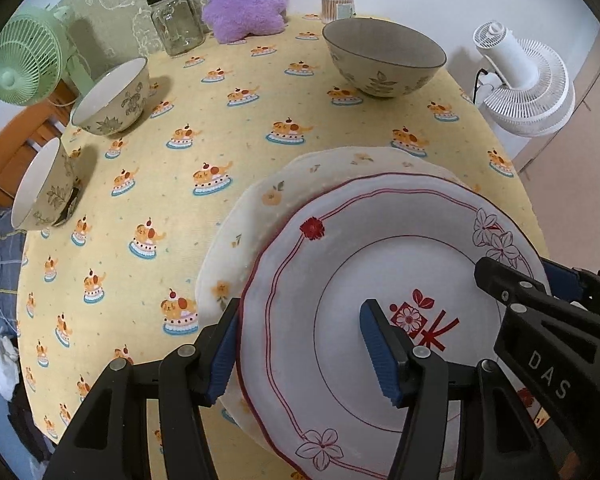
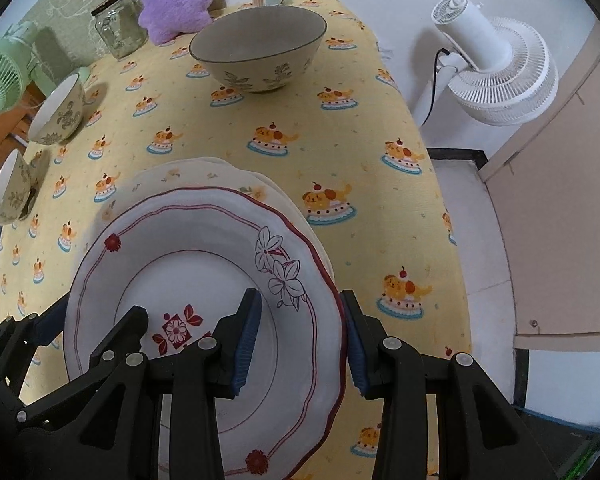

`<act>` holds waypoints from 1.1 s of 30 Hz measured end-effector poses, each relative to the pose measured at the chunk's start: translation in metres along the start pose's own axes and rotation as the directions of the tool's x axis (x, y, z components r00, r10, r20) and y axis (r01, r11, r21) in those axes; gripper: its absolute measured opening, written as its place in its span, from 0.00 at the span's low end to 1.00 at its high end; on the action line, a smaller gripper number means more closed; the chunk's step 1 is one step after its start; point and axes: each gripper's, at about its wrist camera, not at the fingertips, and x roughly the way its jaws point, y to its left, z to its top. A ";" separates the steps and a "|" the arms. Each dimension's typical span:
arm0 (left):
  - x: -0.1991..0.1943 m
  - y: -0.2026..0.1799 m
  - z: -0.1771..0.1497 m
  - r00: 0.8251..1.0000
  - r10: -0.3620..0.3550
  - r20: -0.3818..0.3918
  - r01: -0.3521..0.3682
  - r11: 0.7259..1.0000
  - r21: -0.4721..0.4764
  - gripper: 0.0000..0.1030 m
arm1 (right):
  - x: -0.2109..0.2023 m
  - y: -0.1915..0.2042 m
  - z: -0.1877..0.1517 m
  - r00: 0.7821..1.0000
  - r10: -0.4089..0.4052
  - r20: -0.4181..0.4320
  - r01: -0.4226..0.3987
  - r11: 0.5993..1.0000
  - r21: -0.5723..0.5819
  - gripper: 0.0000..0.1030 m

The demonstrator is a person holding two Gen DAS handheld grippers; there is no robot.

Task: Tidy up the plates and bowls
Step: 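Lower the red-character plate onto the flowered plate stack with both grippers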

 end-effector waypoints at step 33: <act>-0.001 0.019 0.003 0.999 0.032 0.010 -0.031 0.996 -0.080 0.77 | -0.005 0.006 0.005 0.998 0.051 0.025 -0.050 0.997 -0.063 0.27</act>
